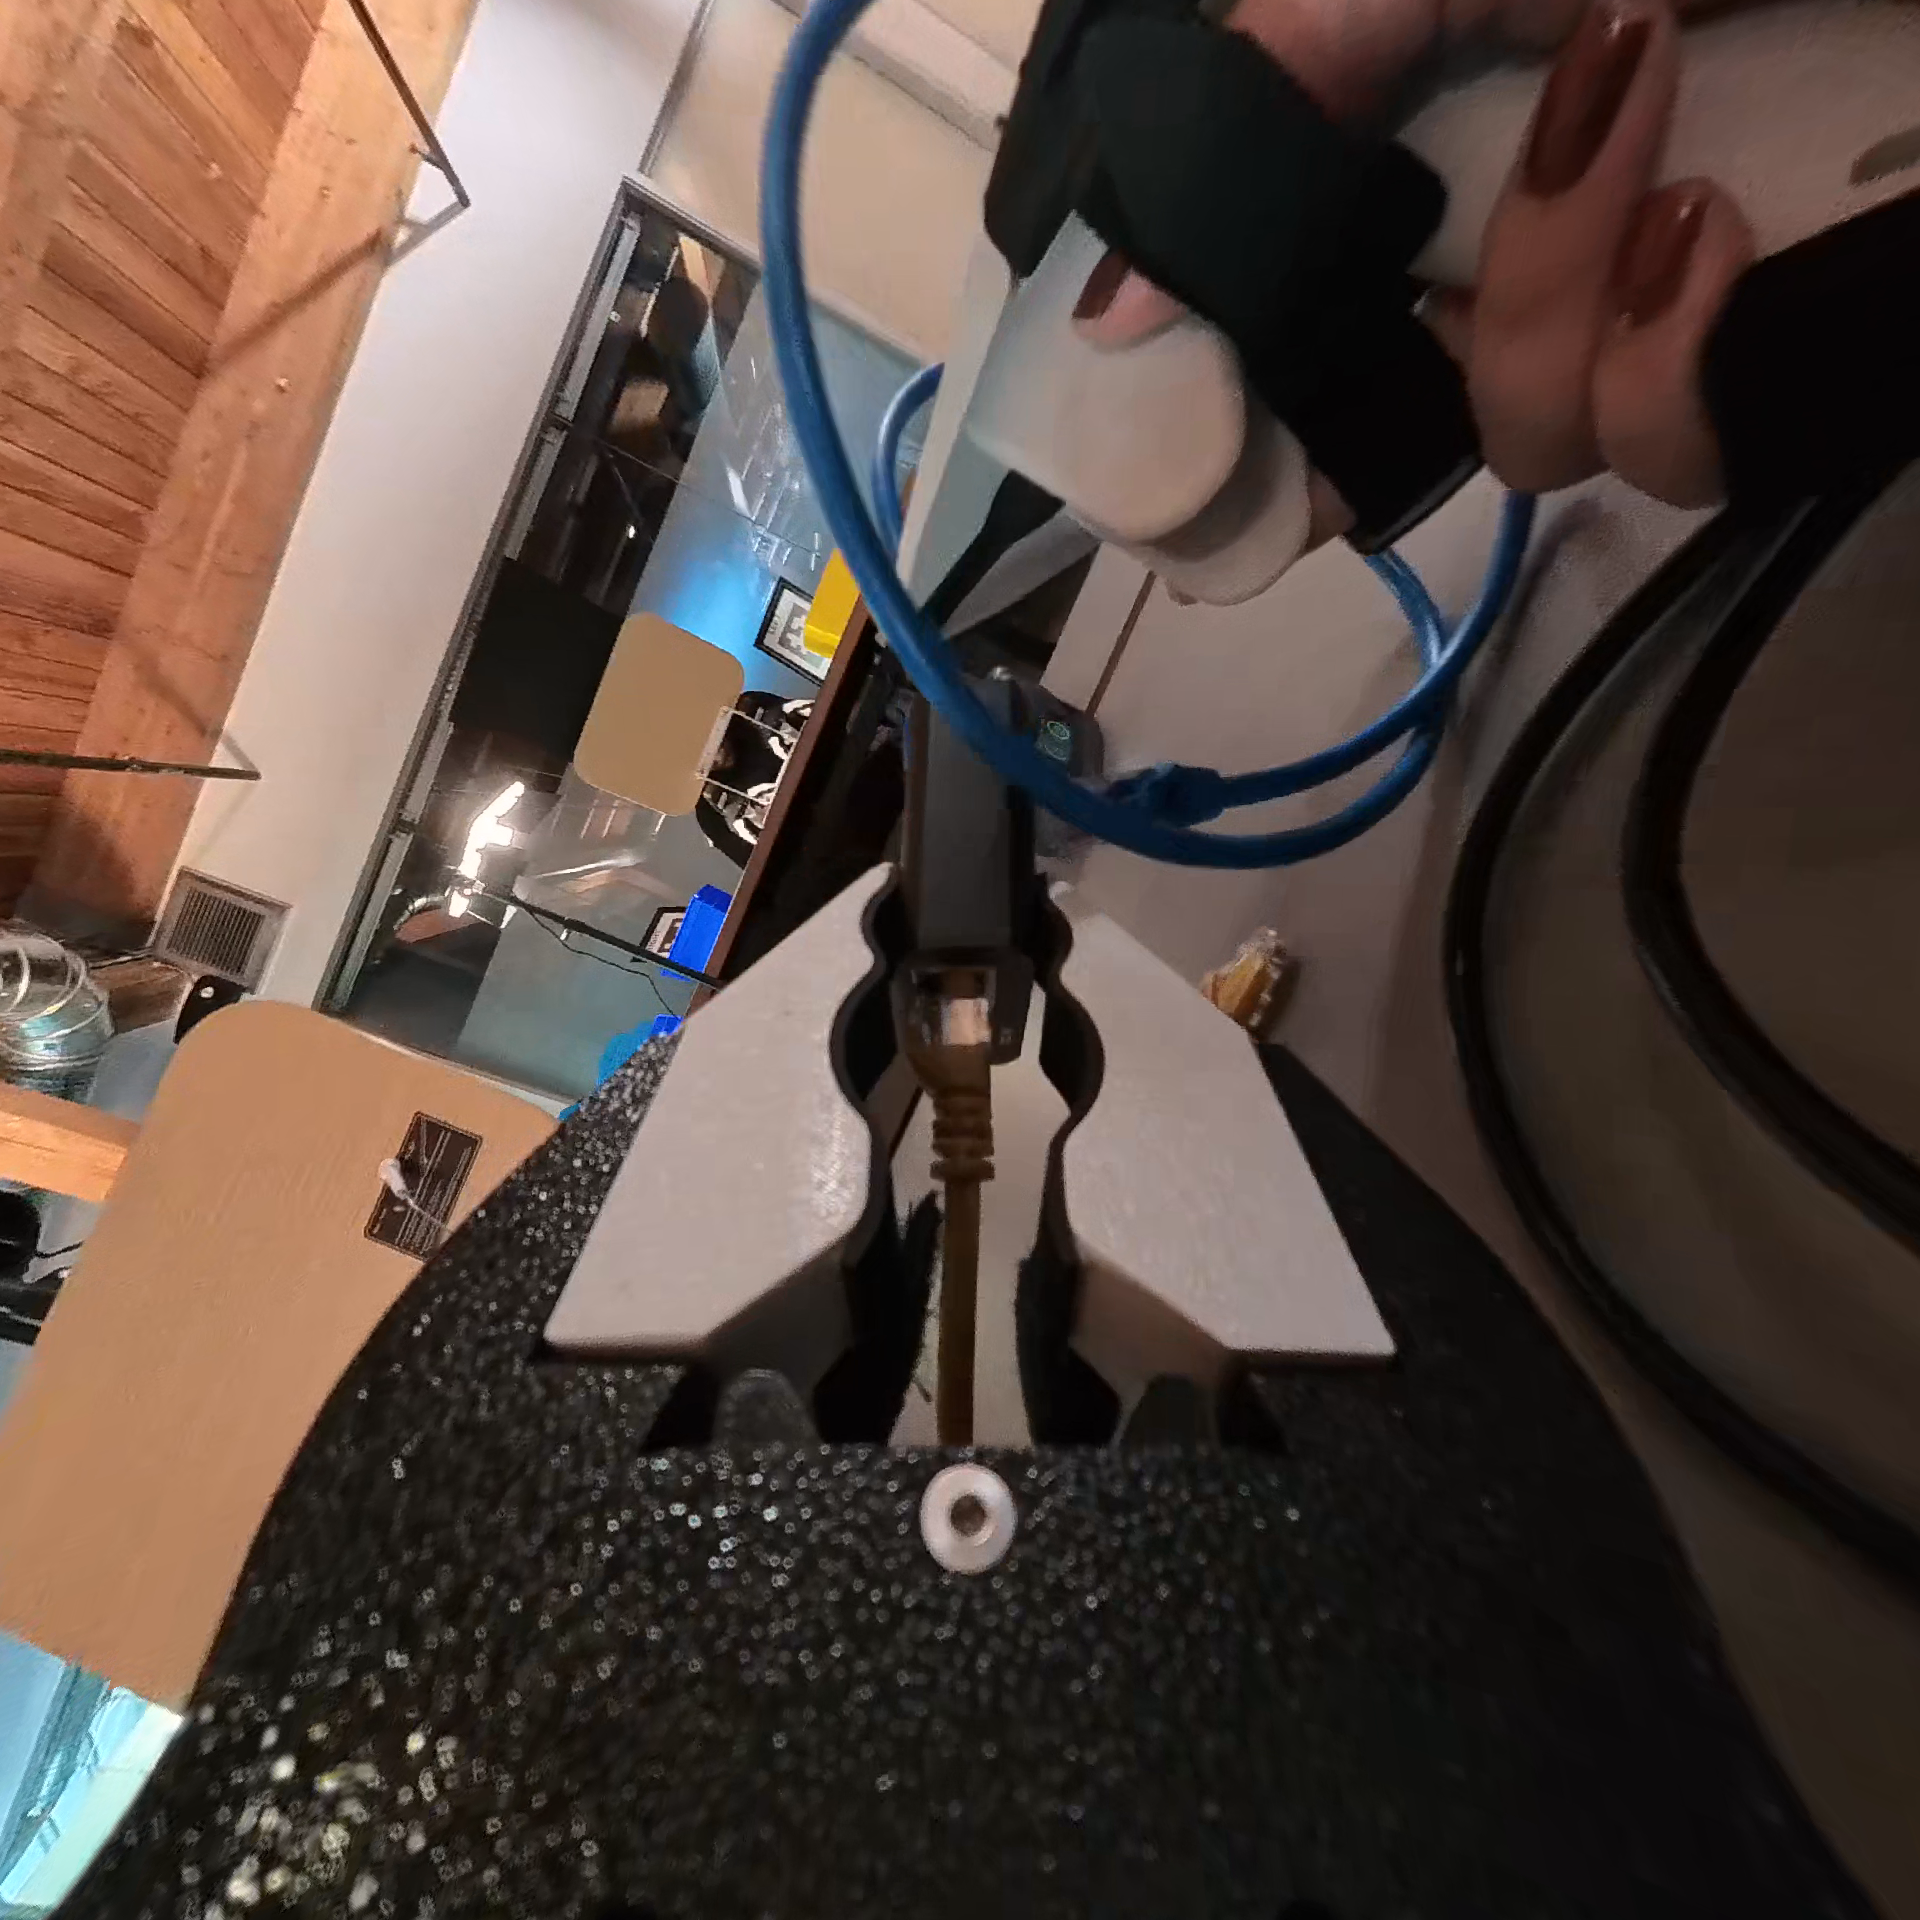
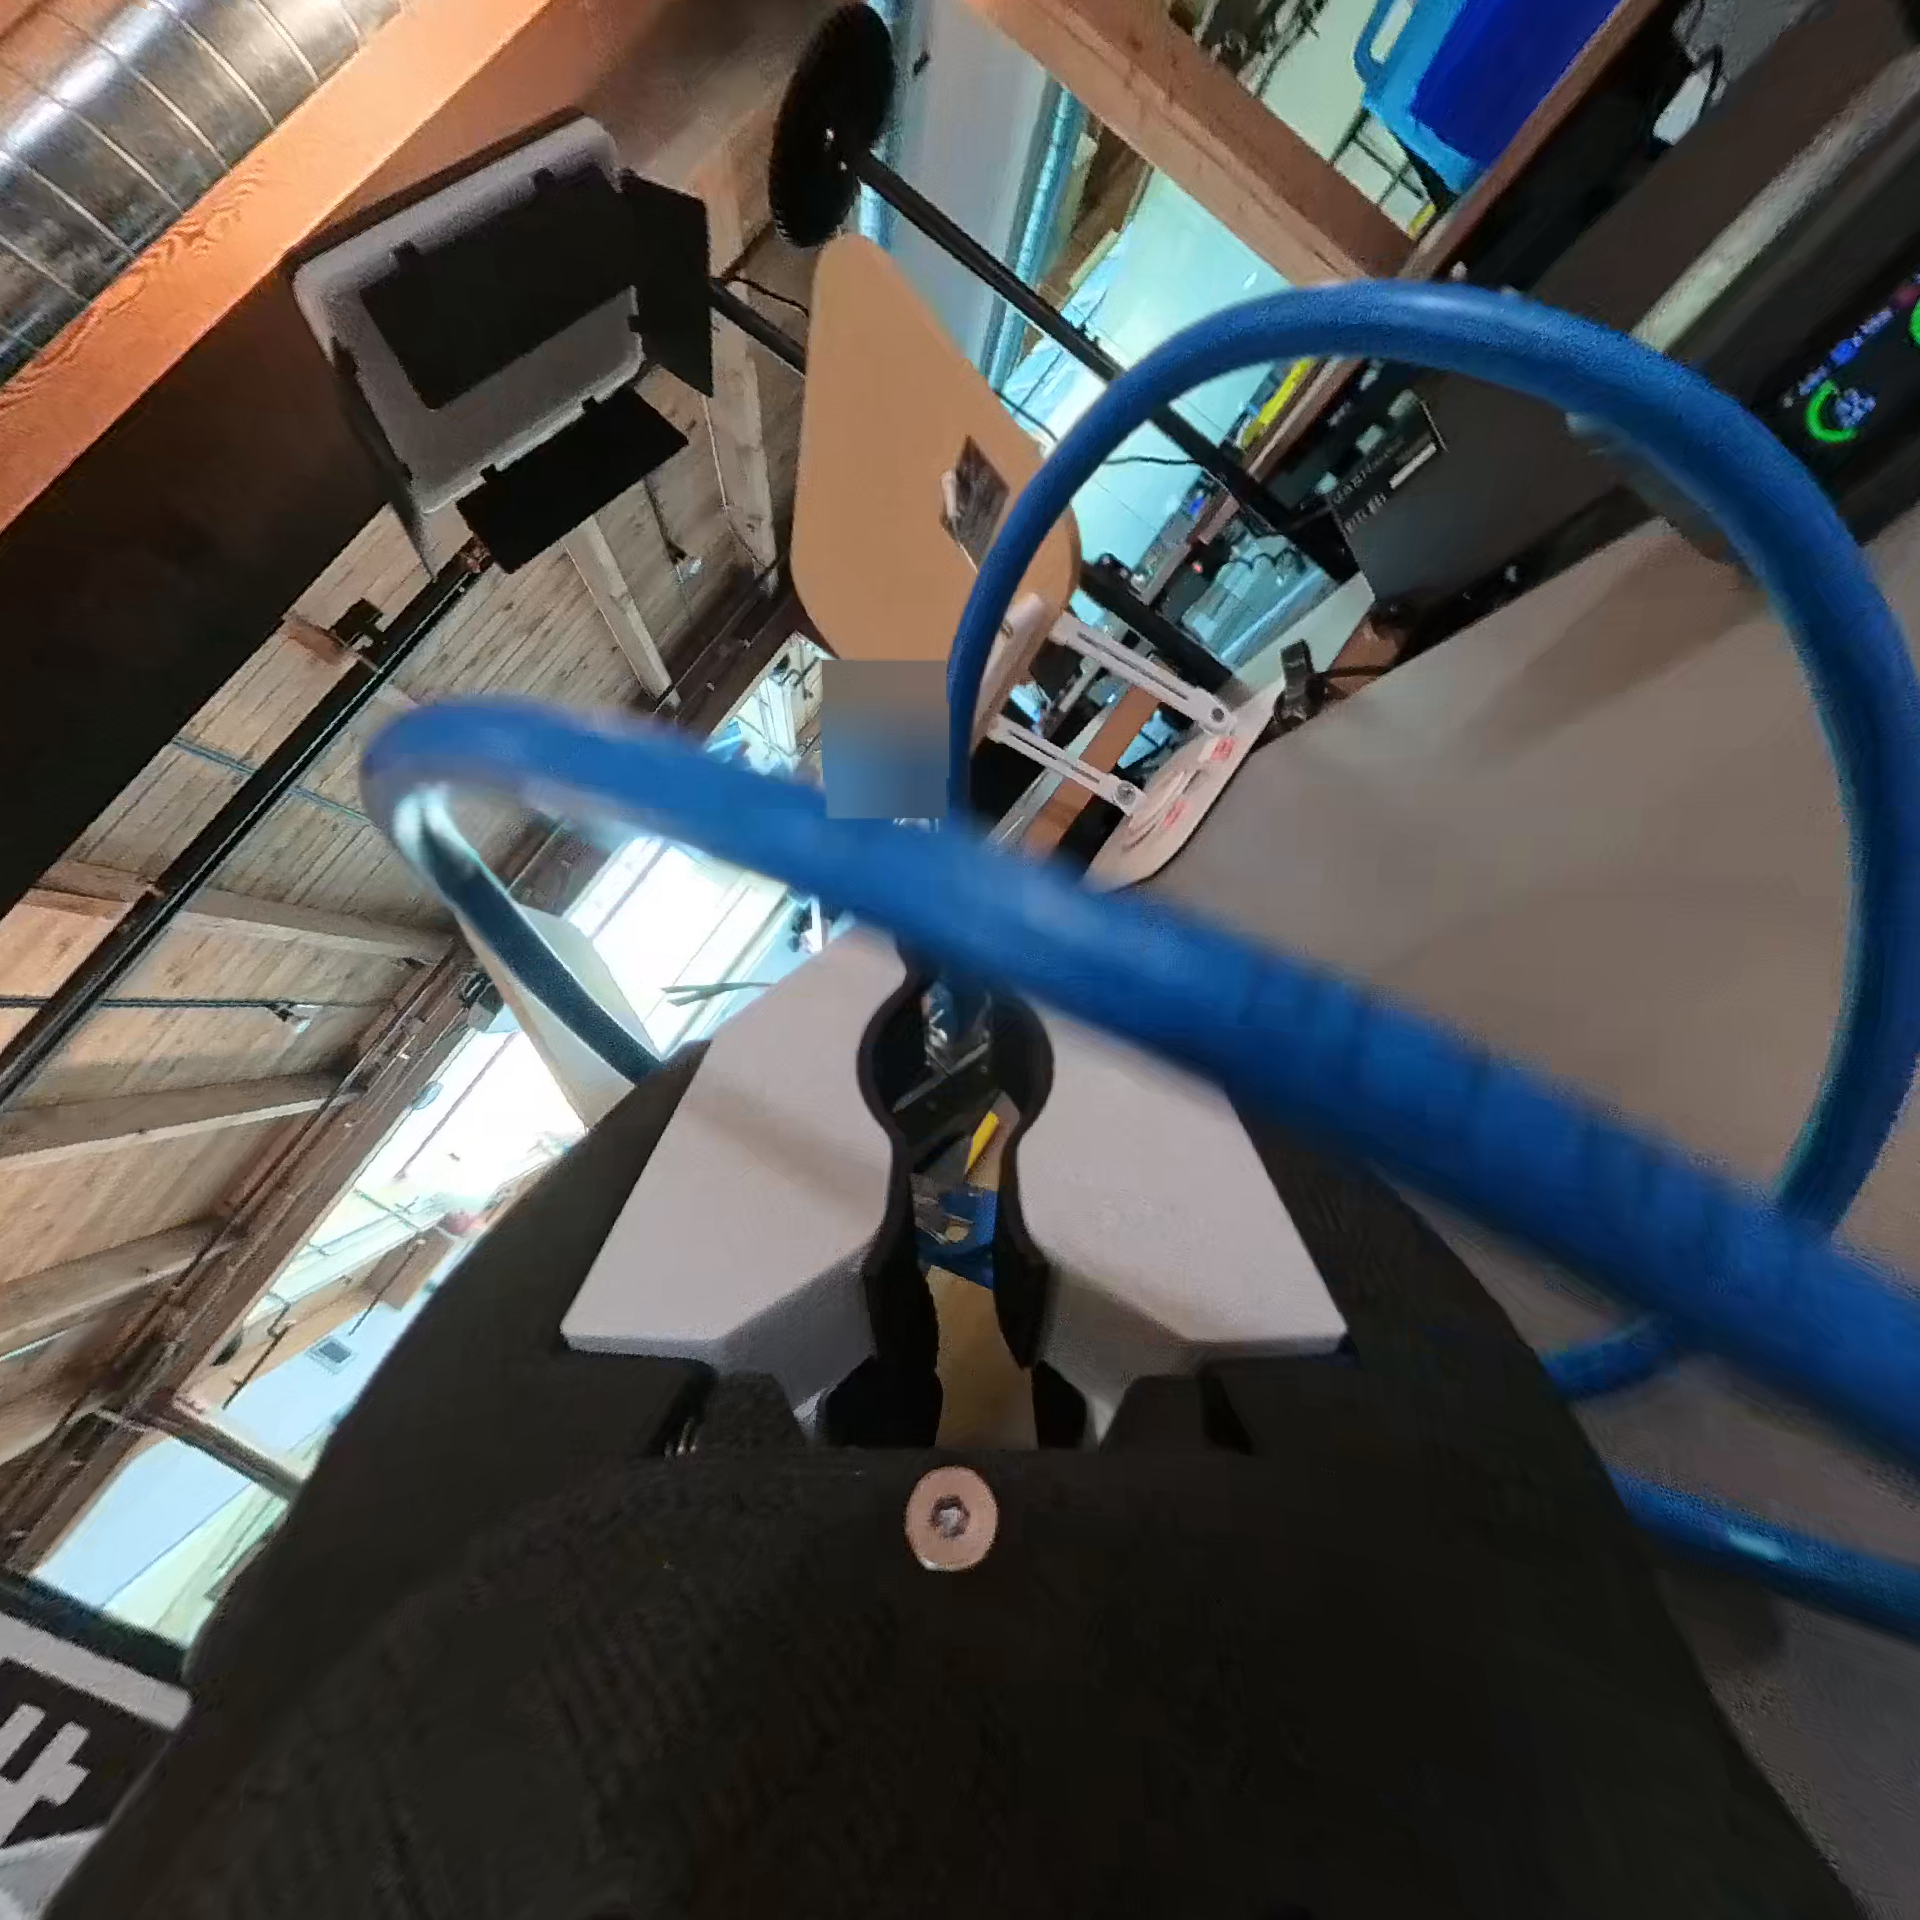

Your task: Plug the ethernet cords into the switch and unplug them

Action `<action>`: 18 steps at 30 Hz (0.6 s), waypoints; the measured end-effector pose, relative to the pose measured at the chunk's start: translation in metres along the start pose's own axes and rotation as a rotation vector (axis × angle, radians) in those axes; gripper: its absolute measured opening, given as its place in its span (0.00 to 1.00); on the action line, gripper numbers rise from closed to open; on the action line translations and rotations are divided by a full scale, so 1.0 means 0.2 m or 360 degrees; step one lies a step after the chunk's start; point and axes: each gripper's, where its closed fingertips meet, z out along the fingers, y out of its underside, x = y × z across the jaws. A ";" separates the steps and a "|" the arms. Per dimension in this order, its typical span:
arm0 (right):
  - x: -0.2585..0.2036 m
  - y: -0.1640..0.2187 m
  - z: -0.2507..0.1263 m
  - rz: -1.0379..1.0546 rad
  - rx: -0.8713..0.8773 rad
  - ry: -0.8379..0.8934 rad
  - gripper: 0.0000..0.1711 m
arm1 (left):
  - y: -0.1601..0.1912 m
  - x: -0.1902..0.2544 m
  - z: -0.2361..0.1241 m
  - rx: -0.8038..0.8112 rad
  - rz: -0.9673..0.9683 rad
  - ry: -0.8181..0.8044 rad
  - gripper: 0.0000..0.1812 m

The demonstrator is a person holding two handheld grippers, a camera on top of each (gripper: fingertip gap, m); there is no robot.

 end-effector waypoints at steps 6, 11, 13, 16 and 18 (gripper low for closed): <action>0.03 0.02 0.00 0.0151 -0.0032 -0.0020 0.02 | 0.02 -0.01 0.00 -0.0021 -0.0037 -0.0027 0.12; 0.00 0.01 0.01 0.0144 -0.0042 -0.0141 0.02 | 0.00 -0.01 -0.02 0.0064 -0.0162 0.0022 0.12; -0.03 0.00 0.02 0.0103 -0.0037 -0.0203 0.02 | -0.01 -0.03 -0.02 0.0096 -0.0228 0.0014 0.12; -0.08 0.01 0.02 0.0025 -0.0057 -0.0277 0.03 | -0.03 -0.06 -0.04 0.0152 -0.0341 -0.0001 0.12; -0.11 0.01 0.02 -0.0032 -0.0039 -0.0313 0.03 | -0.04 -0.07 -0.05 0.0191 -0.0412 -0.0001 0.12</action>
